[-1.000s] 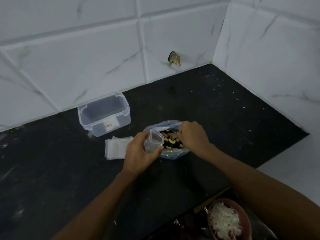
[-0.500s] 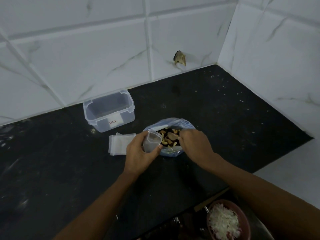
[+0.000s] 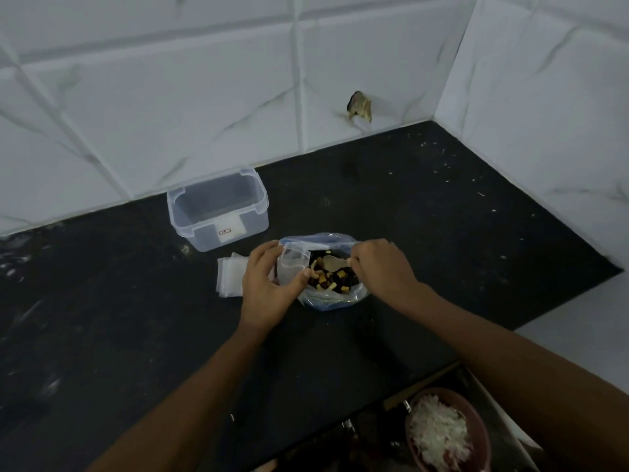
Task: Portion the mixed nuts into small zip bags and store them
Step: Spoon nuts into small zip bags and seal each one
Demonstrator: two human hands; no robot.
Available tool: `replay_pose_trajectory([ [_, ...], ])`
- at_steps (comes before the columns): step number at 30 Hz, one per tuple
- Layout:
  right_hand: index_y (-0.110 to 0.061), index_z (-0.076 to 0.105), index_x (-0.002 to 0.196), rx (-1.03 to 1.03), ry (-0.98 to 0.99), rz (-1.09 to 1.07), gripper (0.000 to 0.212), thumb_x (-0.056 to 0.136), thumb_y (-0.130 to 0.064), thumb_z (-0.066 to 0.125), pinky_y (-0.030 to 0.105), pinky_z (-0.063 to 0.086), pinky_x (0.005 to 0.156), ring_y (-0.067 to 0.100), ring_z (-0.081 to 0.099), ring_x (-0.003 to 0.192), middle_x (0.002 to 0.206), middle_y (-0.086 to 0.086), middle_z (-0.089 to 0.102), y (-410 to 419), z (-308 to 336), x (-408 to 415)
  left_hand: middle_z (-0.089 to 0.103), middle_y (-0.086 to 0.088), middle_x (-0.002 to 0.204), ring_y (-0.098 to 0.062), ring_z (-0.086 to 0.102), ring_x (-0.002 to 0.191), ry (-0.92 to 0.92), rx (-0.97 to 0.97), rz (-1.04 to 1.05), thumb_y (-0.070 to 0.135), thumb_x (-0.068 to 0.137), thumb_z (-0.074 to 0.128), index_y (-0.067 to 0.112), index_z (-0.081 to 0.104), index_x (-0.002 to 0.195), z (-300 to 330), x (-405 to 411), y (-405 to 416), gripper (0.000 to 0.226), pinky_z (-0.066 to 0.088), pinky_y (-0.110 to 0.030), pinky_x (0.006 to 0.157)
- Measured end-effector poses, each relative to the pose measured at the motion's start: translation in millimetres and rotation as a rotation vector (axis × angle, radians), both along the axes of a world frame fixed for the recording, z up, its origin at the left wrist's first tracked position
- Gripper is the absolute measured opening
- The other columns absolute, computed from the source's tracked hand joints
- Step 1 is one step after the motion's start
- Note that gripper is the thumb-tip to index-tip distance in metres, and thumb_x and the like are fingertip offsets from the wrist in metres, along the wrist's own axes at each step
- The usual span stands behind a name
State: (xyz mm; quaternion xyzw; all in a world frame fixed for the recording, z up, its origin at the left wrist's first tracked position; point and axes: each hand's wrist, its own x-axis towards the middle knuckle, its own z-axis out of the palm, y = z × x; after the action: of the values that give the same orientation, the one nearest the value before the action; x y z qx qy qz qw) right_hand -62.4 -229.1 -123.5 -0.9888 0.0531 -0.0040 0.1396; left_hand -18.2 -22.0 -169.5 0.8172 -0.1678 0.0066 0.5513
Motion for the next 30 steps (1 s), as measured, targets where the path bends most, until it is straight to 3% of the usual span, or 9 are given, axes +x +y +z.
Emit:
replay_pose_trajectory([
  [2,-0.011,0.068,0.083,0.008,0.041,-0.02,0.019,0.094,-0.015,0.054,0.037,0.057,0.067,0.02,0.065,0.069,0.075,0.005,0.065,-0.7,-2.6,1.6,0.048,0.022,0.126,-0.003,0.049,0.123,0.021,-0.016,-0.007,0.033,0.077,0.08,0.046,0.057,0.109,1.4,-0.1,1.0,0.041,0.049,-0.043,0.103],
  [7,-0.015,0.059,0.068,0.064,0.081,-0.029,0.026,0.094,-0.013,0.053,0.031,0.052,0.06,0.02,0.063,0.063,0.065,0.003,0.058,9.0,-1.3,9.8,0.05,0.025,0.124,-0.006,0.052,0.122,0.041,-0.057,-0.035,0.038,0.077,0.078,0.06,0.057,0.105,4.9,-1.6,-1.5,0.042,0.05,-0.041,0.101],
  [12,-0.013,0.062,0.069,0.156,0.16,-0.068,0.027,0.093,-0.016,0.053,0.032,0.052,0.059,0.017,0.06,0.059,0.064,0.003,0.059,-4.0,-2.2,7.3,0.051,0.013,0.128,-0.002,0.053,0.12,0.082,-0.082,-0.048,0.026,0.079,0.079,0.048,0.057,0.106,10.3,-5.1,-3.8,0.041,0.05,-0.036,0.101],
  [16,-0.012,0.057,0.057,0.229,0.215,-0.103,0.034,0.092,-0.013,0.054,0.022,0.042,0.052,0.014,0.057,0.055,0.059,0.003,0.056,1.3,-6.0,9.2,0.051,0.022,0.128,-0.006,0.051,0.124,0.055,-0.067,-0.058,0.043,0.076,0.075,0.057,0.059,0.104,9.3,-9.9,-6.1,0.035,0.05,-0.041,0.101],
  [19,-0.004,0.072,0.08,0.369,0.272,-0.176,0.023,0.092,-0.013,0.056,0.032,0.055,0.067,0.019,0.066,0.069,0.075,0.01,0.069,2.9,-8.3,14.0,0.048,0.034,0.125,-0.007,0.049,0.126,0.05,-0.047,-0.061,0.039,0.078,0.076,0.066,0.056,0.105,6.6,-9.2,-6.4,0.042,0.05,-0.044,0.101],
  [24,-0.008,0.071,0.09,0.573,0.327,-0.298,0.014,0.093,-0.014,0.059,0.014,0.04,0.04,0.005,0.057,0.05,0.066,0.001,0.063,0.0,-12.5,13.6,0.049,0.03,0.125,-0.003,0.049,0.124,0.063,-0.042,-0.055,0.03,0.08,0.077,0.054,0.056,0.105,9.1,-13.8,-8.5,0.041,0.051,-0.04,0.099],
  [30,-0.002,0.068,0.09,0.848,0.41,-0.431,0.015,0.094,-0.012,0.058,0.019,0.037,0.041,0.009,0.051,0.047,0.068,0.007,0.063,4.5,-19.5,14.2,0.049,0.025,0.128,-0.004,0.051,0.122,0.08,-0.048,-0.056,0.03,0.08,0.078,0.057,0.056,0.104,8.7,-15.1,-6.9,0.042,0.053,-0.041,0.096],
])
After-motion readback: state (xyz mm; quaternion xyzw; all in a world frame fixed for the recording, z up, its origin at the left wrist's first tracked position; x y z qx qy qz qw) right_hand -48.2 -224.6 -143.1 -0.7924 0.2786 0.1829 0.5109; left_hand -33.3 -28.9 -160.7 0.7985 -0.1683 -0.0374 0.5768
